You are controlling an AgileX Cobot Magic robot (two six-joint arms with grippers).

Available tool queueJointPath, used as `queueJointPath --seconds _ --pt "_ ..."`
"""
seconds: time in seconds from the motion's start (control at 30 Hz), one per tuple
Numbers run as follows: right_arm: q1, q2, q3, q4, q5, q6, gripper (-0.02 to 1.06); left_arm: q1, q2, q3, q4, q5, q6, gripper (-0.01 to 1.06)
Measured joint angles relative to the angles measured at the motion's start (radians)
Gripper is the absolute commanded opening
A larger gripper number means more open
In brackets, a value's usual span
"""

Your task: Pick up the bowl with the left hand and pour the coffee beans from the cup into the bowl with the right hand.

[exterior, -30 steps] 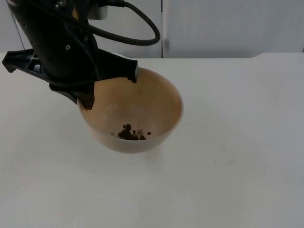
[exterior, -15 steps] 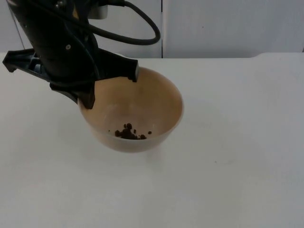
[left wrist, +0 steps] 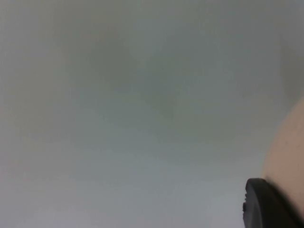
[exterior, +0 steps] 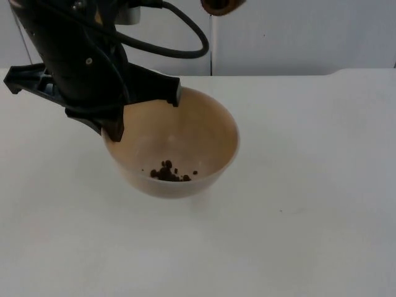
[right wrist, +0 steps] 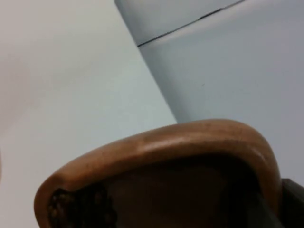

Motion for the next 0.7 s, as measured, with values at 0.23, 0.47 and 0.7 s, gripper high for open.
queueJointPath --seconds 0.23,0.47,0.7 --pt "-0.111 0.0 0.0 0.235 0.0 -0.049 0.0 0.0 0.0 0.0 0.0 -0.002 0.0 0.0" --pt "-0.218 0.0 0.0 0.529 -0.001 -0.121 0.0 0.0 0.0 0.0 0.0 -0.016 -0.009 0.0" --pt "-0.301 0.0 0.0 0.658 -0.002 -0.133 0.0 0.0 0.0 0.0 0.0 -0.016 -0.01 0.0"
